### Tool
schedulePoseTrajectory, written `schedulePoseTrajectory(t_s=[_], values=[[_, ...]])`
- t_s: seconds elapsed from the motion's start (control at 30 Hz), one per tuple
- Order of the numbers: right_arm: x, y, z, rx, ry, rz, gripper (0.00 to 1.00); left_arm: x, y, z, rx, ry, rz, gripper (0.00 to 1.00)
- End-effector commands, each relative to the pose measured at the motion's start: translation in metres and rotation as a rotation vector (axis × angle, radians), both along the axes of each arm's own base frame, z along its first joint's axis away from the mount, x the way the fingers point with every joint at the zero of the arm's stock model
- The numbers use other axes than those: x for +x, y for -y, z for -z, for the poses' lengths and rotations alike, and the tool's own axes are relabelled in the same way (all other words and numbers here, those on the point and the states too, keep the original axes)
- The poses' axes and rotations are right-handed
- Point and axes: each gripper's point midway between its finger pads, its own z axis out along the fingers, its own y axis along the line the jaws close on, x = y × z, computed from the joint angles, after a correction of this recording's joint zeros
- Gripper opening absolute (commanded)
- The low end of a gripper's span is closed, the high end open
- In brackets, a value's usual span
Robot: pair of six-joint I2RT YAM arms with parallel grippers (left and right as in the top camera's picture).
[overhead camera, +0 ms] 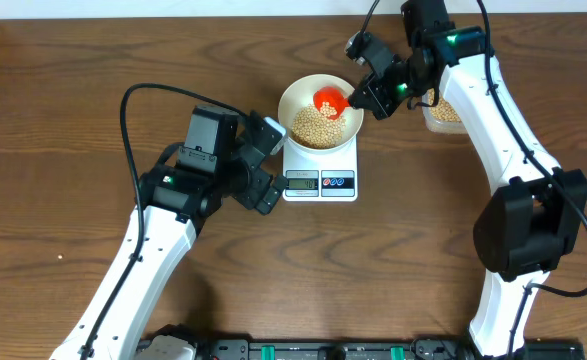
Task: Scoop item into bowl and weigh 50g on scale
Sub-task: 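Tip the red scoop further to shake more soybeans into the bowl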
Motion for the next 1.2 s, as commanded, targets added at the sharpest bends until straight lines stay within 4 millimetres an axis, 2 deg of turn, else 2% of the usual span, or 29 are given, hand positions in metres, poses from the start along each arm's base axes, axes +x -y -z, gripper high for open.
schedulePoseTrajectory(t_s=[0.0,0.17,0.5,1.17], values=[[-0.002,0.000,-0.022,0.035,0.030,0.005,0.01,0.000,0.002,0.000,-0.003,-0.003,0.021,0.96],[-0.002,0.000,-0.021,0.030,0.029,0.007,0.01,0.000,0.002,0.000,-0.003,-0.003,0.021,0.96],[-0.001,0.000,-0.011,-0.086,0.065,0.009,0.01,0.000,0.002,0.000,-0.003,-0.003,0.021,0.96],[-0.006,-0.005,-0.009,-0.110,0.107,-0.076,0.01,0.000,0.002,0.000,-0.003,-0.003,0.021,0.96]])
